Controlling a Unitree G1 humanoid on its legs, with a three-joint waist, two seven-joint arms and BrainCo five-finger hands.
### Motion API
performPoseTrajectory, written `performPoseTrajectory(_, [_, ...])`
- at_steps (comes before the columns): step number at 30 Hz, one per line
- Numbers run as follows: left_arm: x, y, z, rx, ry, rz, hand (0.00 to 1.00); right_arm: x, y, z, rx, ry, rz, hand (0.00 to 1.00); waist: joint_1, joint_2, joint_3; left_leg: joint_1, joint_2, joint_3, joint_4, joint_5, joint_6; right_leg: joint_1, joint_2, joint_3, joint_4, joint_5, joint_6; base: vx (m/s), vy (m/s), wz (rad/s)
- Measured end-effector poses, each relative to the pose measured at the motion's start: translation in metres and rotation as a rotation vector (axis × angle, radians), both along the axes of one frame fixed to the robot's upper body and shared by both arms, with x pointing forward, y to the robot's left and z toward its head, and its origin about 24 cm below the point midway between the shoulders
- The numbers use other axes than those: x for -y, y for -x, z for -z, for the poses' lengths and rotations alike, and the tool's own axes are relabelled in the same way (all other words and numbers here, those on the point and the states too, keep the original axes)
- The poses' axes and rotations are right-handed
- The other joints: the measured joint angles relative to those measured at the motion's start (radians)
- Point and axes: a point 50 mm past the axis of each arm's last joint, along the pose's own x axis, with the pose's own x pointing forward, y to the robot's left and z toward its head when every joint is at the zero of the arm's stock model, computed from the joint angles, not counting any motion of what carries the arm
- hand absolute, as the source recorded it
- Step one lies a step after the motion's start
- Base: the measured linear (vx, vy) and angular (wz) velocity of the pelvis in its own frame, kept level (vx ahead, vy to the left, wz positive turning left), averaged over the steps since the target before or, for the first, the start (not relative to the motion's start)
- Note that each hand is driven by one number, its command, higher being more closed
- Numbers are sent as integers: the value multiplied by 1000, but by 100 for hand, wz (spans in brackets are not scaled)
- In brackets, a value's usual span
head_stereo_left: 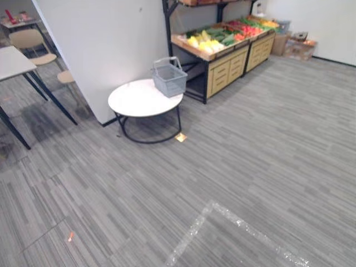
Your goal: Pick vegetable in the basket
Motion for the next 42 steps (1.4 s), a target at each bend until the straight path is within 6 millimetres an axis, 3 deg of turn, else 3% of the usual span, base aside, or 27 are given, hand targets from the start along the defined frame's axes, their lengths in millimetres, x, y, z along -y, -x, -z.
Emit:
performPoseTrajectory(4, [-1, 0, 0, 4, -5, -28, 0, 1, -12, -1, 37, 12, -4, 0, 0, -4, 3, 34, 1, 4, 0, -17, -26, 34, 0, 2, -14, 0, 0, 93, 0, -6])
performPoseTrajectory(10, [-3, -2, -1, 10, -33, -93, 0, -1, -23, -1, 63, 13, 26, 0, 1, -12, 7, 34, -1, 22, 0, -22, -31, 31, -3, 9, -14, 2, 5, -26, -8, -7])
performPoseTrajectory(20, [0, -3, 0, 13, -27, -88, 0, 1, -20, -1, 56, 20, 33, 0, 0, -7, 21, 31, 2, 26, -6, -23, -16, 27, 1, 4, -27, -3, 9, -109, -38, -2])
performPoseTrajectory(28, [0, -2, 0, 8, -23, -66, 0, 2, -13, -1, 33, 27, 3, 0, 0, -1, -2, 14, 3, 38, -5, -20, -11, 13, 3, 7, -32, 3, 6, 21, -10, -2])
performPoseTrajectory(42, [-1, -2, 0, 10, -23, -69, 0, 1, -18, -1, 65, 4, 63, 0, 1, -5, 2, 31, 5, 51, -1, -25, -17, 28, 5, 13, -32, 4, 7, -9, -12, -1])
